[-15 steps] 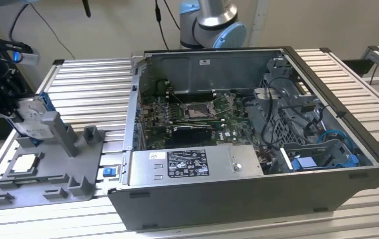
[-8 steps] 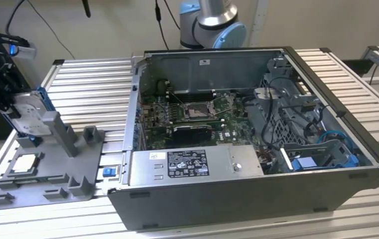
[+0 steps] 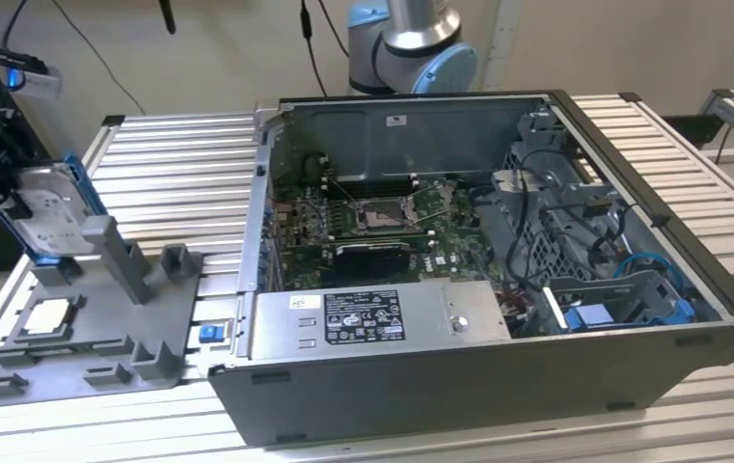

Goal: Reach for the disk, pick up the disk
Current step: 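Pick up the disk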

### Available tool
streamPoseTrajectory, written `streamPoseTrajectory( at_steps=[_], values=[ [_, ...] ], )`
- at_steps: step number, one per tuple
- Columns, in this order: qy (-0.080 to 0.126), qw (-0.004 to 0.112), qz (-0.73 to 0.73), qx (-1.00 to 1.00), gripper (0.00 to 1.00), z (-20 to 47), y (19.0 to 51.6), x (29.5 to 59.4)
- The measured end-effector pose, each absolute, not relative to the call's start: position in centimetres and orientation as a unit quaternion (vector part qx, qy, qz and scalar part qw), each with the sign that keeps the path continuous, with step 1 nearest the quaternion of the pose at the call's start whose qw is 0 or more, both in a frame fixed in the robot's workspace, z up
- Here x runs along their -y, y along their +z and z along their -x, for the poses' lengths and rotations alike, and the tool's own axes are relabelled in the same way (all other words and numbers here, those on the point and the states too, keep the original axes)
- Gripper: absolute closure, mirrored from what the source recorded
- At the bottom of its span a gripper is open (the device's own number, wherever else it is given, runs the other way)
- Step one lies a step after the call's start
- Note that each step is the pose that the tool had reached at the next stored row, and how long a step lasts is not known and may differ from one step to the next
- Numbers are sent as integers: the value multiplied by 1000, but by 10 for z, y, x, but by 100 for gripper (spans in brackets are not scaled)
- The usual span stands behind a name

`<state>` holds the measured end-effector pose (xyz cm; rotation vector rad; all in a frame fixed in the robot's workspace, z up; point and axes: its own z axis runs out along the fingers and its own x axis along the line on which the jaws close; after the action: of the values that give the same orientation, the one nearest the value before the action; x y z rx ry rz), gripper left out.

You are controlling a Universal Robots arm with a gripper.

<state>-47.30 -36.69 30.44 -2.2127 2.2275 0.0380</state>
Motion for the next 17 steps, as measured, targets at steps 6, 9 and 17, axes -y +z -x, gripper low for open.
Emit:
streamPoseTrajectory(
  at_steps=[6, 9, 17],
  values=[
    [12, 1, 705, -709, 100, 473, 315, 367],
    [12, 1, 705, -709, 100, 473, 321, 367],
    [12, 1, 705, -709, 100, 473, 345, 367]
  ],
)
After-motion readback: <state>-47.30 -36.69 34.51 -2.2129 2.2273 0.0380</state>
